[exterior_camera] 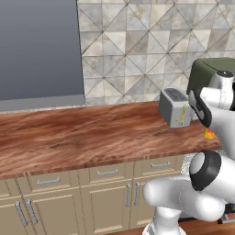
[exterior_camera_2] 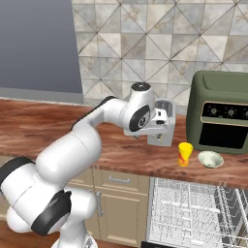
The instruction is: Pick up the cup and bowl from the counter, place them in the dishwasher, and close the dishwasher door.
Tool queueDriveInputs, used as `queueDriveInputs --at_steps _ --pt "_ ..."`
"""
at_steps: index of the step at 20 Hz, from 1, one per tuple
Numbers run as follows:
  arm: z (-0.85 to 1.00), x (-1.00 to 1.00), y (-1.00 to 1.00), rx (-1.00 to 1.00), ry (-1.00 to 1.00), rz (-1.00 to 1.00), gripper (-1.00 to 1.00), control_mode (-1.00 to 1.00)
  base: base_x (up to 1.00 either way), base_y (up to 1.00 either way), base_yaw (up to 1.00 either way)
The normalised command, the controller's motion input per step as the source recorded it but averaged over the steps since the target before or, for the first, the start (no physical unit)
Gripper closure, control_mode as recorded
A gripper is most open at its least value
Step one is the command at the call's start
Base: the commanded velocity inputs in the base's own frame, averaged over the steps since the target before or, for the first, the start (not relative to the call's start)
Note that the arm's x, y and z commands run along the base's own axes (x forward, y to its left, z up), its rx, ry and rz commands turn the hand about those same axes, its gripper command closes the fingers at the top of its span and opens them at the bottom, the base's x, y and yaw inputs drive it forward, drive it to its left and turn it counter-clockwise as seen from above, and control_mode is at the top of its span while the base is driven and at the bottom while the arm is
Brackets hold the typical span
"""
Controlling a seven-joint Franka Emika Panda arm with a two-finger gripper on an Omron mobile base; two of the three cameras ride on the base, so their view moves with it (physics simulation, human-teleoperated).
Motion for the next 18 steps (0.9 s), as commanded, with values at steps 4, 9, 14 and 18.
queueDriveInputs --at_steps 4,9,14,18 --pt "-0.24 0.18 -0.26 -0.06 0.0 0.0 -1.0 -1.0 0.0 0.0 0.0" --pt "-0.24 0.12 -0.3 -0.03 0.0 0.0 -1.0 -1.0 0.0 0.0 0.0" --pt "-0.22 0.15 -0.32 -0.01 0.0 0.0 -1.0 -1.0 0.0 0.0 0.0" --pt "-0.23 0.23 -0.29 0.0 0.0 0.0 -1.0 -1.0 0.0 0.0 0.0"
